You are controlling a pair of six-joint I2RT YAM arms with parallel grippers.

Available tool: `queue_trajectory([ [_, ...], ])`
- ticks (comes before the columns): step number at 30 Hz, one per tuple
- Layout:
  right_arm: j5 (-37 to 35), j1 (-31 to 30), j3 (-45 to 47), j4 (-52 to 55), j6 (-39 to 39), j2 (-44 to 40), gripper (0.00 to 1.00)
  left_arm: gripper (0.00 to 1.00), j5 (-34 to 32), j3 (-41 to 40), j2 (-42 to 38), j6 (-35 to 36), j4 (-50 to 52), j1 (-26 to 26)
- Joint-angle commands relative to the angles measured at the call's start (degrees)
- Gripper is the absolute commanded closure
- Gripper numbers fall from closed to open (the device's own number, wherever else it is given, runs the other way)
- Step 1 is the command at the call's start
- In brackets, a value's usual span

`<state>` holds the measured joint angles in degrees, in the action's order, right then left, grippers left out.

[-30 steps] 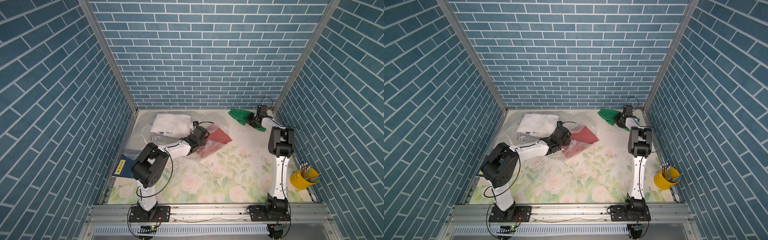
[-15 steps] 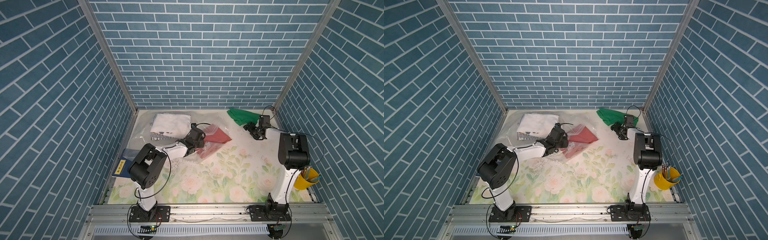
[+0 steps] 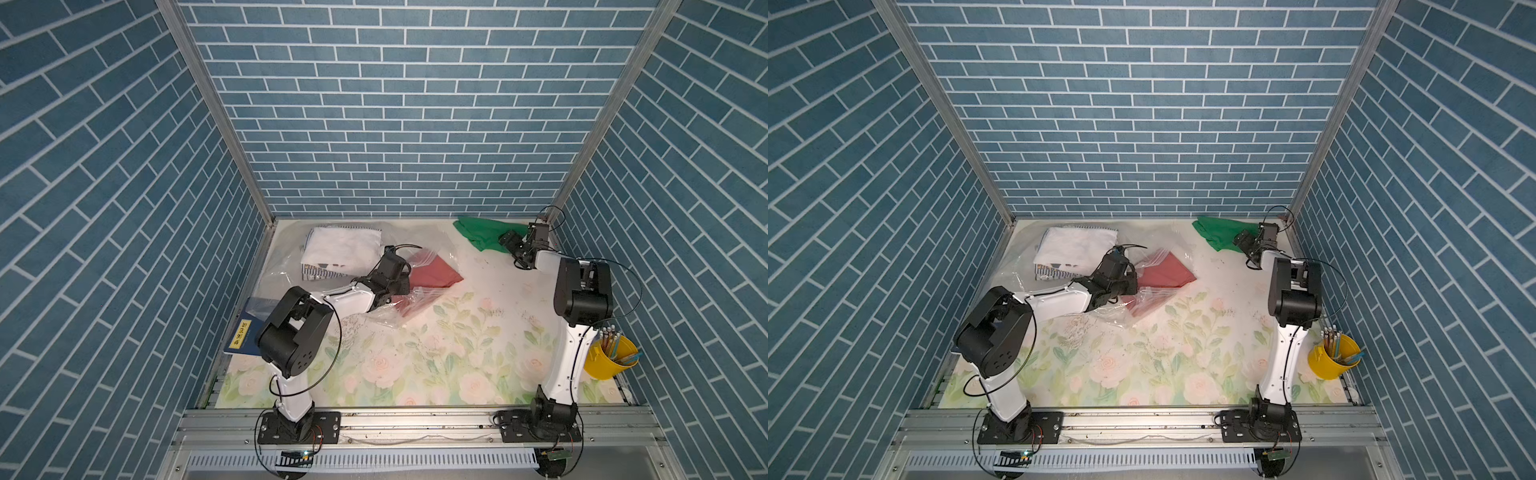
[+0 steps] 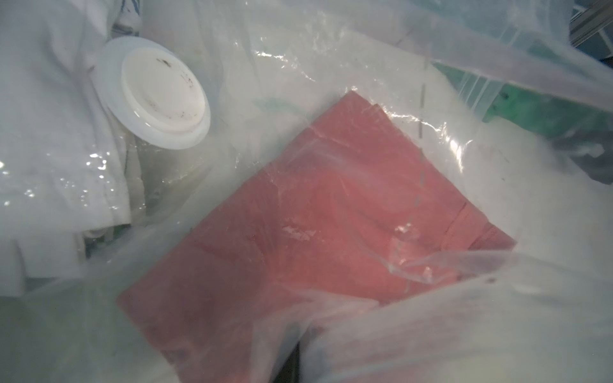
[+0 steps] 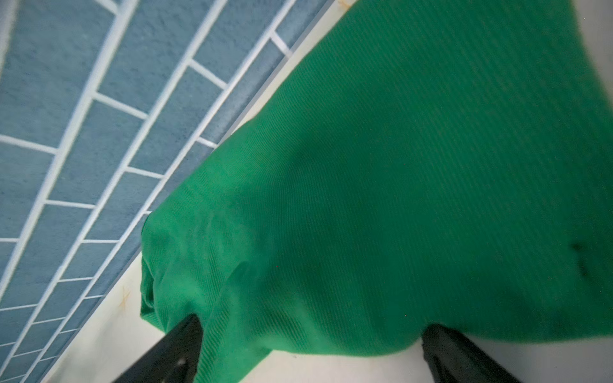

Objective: Take the tank top out of the vacuum bag
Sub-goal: Move the tank top to the corner of the board, then take out the tank top from the vacuum bag.

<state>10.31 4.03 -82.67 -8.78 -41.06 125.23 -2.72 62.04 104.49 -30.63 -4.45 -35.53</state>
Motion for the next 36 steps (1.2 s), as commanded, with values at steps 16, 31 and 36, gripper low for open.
queue_trajectory([
  [16, 13.0, -16.2, 25.0, -2.1, 10.8, -30.6, 0.12, 0.93, -4.3, 2.4, -3.9, 3.0, 5.9, -1.5],
  [31, 17.4, -24.9, 7.2, 7.7, 20.7, -11.0, 0.2, 0.92, -8.1, -5.7, -11.3, -3.1, 5.3, -3.6],
  [36, 20.7, -25.0, 4.1, 10.7, 21.6, -6.5, 0.2, 0.92, -8.6, -6.0, -10.5, -5.6, 4.5, -4.0],
])
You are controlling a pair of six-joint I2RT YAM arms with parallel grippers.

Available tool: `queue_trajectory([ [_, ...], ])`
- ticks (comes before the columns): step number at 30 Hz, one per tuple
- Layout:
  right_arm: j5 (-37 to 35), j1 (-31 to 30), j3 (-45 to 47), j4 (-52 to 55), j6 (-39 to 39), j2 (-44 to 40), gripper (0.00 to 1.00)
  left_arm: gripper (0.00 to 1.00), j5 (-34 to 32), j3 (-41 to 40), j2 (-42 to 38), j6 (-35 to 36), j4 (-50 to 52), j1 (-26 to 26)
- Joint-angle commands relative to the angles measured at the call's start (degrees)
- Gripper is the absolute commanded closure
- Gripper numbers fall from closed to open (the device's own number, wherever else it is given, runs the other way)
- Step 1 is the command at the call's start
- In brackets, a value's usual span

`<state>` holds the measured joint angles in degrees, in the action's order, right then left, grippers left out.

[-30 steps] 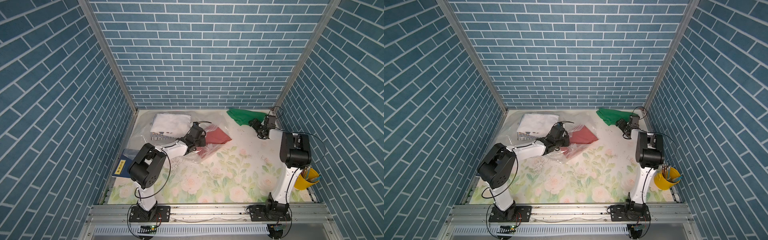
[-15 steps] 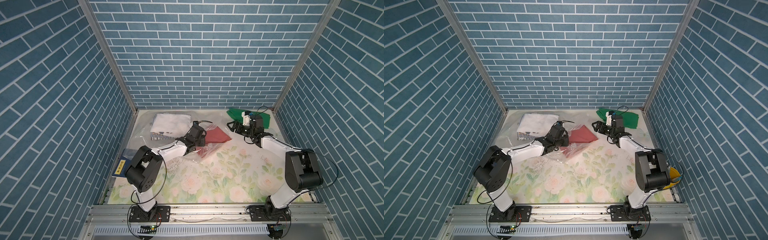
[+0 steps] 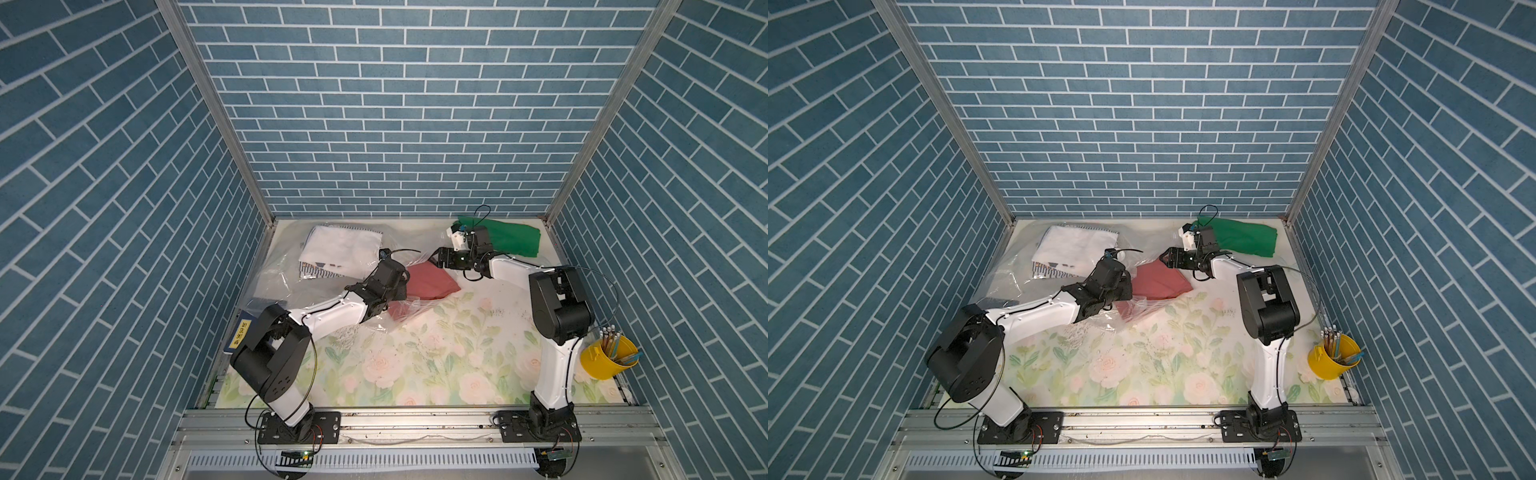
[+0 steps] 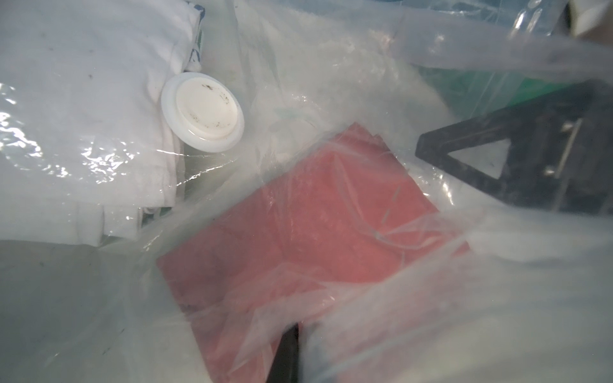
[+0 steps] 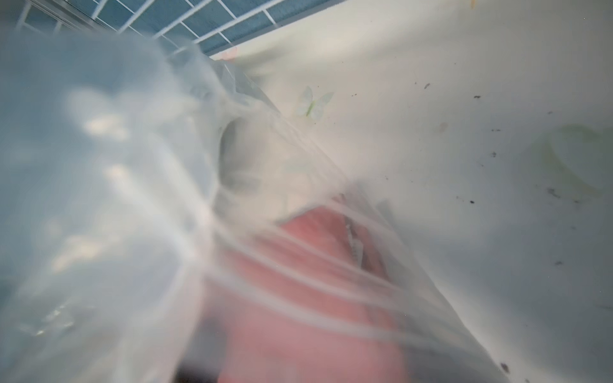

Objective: Take the tank top out of the vacuum bag
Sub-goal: Take out the tank top from the vacuum bag.

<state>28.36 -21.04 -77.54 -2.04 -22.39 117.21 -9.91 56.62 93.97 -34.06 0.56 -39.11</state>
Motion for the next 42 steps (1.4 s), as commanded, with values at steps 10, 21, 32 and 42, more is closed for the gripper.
queue_trajectory([
  [10, 1.9, 0.2, 5.7, 6.2, 3.8, 1.0, 0.18, 0.92, -0.4, 0.7, 2.5, -2.3, -1.1, -0.7],
  [21, 13.8, 0.2, 9.8, -4.9, -5.2, -0.5, 0.28, 0.93, 3.7, -0.9, 8.5, -3.3, -4.2, -0.7],
  [32, 29.4, -0.6, 8.3, -11.8, -7.8, 0.1, 0.59, 0.93, 6.1, -1.2, 10.9, -4.4, -6.4, -0.6],
  [42, 6.5, -1.8, 2.8, 6.6, 3.1, 2.3, 0.21, 0.92, 5.5, -3.0, 8.4, -4.2, -6.5, -0.6],
])
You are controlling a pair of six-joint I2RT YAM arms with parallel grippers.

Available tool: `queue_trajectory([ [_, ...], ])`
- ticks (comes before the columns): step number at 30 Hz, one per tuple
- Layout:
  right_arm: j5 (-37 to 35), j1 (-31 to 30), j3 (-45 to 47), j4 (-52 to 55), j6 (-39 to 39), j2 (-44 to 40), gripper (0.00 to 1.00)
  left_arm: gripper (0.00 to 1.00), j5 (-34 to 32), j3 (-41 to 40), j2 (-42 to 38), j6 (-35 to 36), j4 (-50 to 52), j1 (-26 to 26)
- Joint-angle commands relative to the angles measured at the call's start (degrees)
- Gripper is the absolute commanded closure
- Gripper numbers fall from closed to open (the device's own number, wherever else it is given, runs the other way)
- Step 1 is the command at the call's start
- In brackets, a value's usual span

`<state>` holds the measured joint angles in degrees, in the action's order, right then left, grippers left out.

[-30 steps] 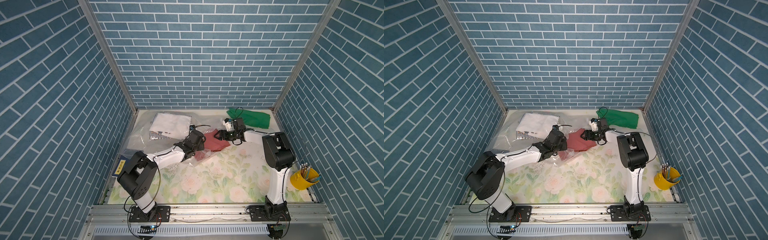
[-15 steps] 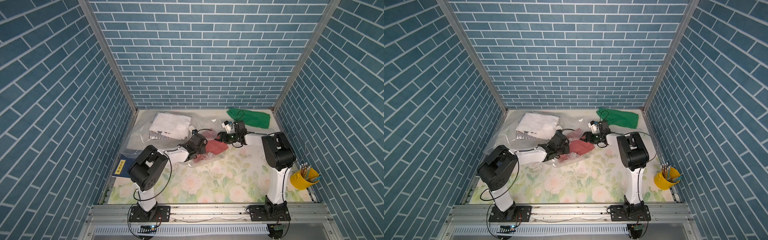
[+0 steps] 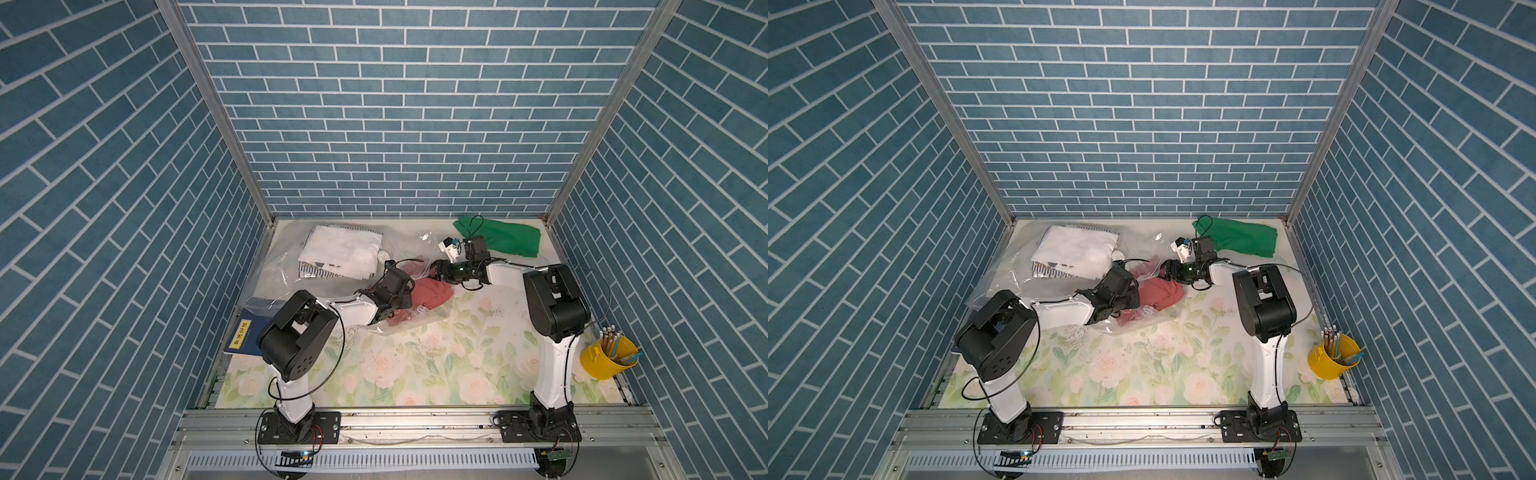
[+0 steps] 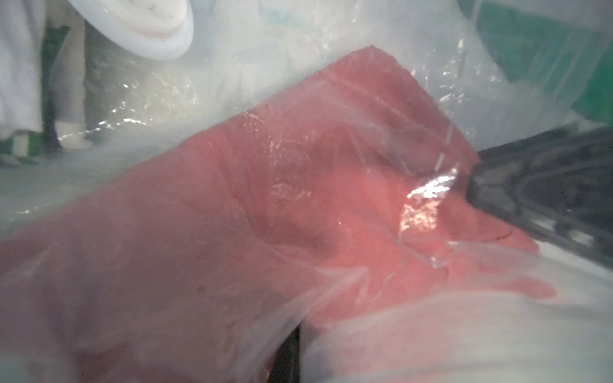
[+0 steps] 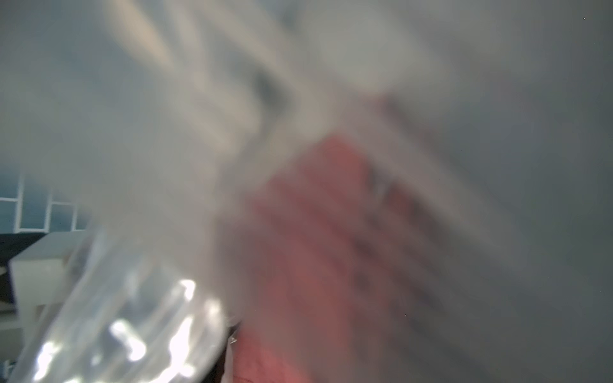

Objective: Take the tank top out of the vacuum bag
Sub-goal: Take out the tank top from the vacuum bag.

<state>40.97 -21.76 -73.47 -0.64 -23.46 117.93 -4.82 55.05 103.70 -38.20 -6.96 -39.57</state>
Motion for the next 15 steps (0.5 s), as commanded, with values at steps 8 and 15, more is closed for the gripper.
queue_trajectory([
  [8, -13.2, -5.2, -6.4, 10.3, 9.4, 5.0, 0.31, 0.92, 0.2, -1.6, -2.0, 0.6, 1.4, -0.1],
  [15, -19.6, -5.6, -5.9, 11.1, 11.4, 1.1, 1.0, 0.92, -1.7, -0.9, -3.6, 2.1, 3.3, -0.1],
])
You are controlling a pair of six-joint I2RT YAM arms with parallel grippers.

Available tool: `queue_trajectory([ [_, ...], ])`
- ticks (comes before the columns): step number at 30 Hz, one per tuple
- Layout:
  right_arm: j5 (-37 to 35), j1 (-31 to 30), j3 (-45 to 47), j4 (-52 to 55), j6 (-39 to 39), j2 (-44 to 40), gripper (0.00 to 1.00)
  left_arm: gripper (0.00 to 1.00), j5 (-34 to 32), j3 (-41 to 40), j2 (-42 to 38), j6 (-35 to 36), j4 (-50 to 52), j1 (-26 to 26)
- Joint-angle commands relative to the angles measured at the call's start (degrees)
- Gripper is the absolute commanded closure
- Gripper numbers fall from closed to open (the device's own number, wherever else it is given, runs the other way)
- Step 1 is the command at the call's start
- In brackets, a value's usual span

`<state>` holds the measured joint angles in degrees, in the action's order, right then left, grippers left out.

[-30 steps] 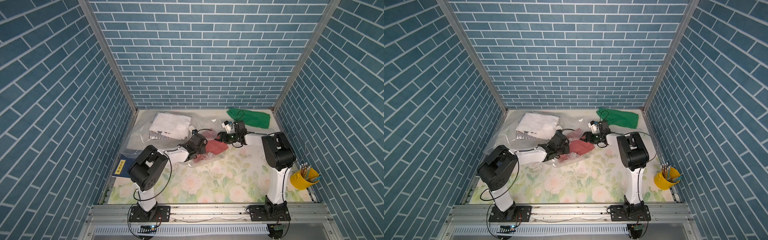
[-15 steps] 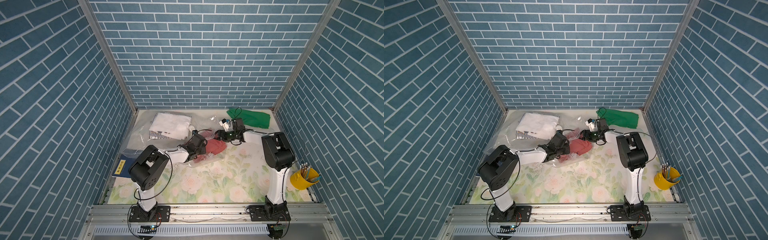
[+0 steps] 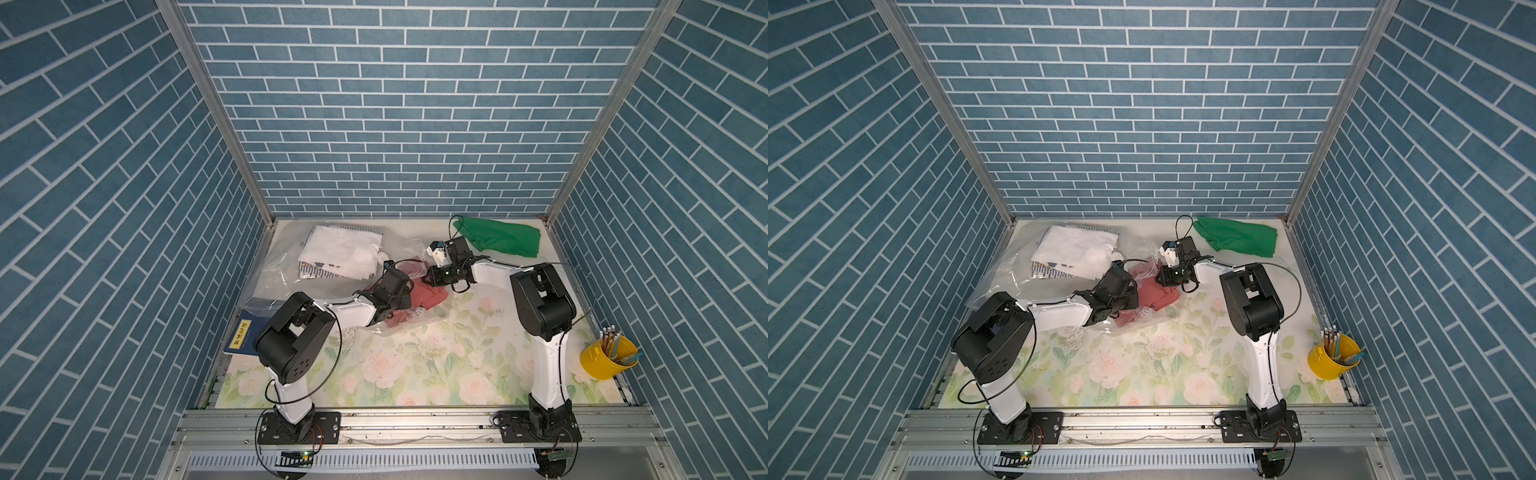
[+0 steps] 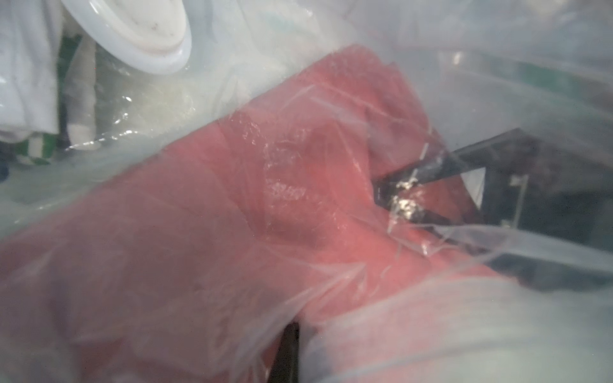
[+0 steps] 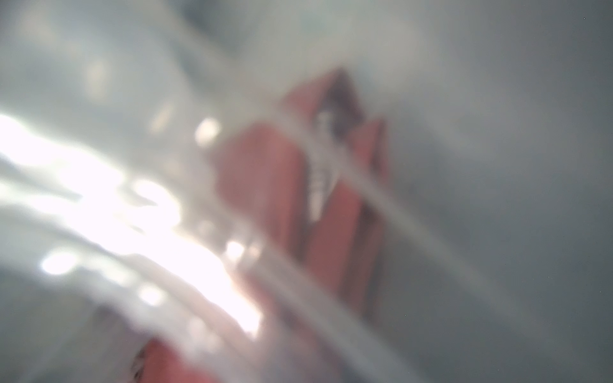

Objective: Take the tank top out of the vacuum bag
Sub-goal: Take out the tank top from the vacuum bag.

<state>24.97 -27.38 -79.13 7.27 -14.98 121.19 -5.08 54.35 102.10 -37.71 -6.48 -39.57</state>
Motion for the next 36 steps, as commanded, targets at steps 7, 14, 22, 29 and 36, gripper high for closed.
queue_trajectory([
  [7, 4.7, 0.5, 1.7, -1.6, -0.1, -9.4, 1.0, 0.94, -5.5, 4.5, -1.0, 4.3, 7.9, 0.3],
  [14, 1.6, 2.6, 13.9, -6.2, -5.8, -20.5, 1.0, 0.97, -8.2, 6.4, 0.6, 3.1, 8.8, 1.4],
  [22, -3.7, 10.9, 23.8, 0.7, -4.4, -31.6, 1.0, 0.97, -7.7, 5.9, 1.3, 3.5, 8.1, 3.0],
  [29, -10.2, 17.6, 25.5, 5.9, -3.6, -34.1, 1.0, 0.97, -7.8, 4.7, 0.6, 3.9, 7.9, 4.4],
  [36, -18.3, 25.2, 21.1, 13.2, 0.3, -32.9, 1.0, 0.97, -6.1, 3.2, 0.0, 3.7, 7.4, 6.0],
])
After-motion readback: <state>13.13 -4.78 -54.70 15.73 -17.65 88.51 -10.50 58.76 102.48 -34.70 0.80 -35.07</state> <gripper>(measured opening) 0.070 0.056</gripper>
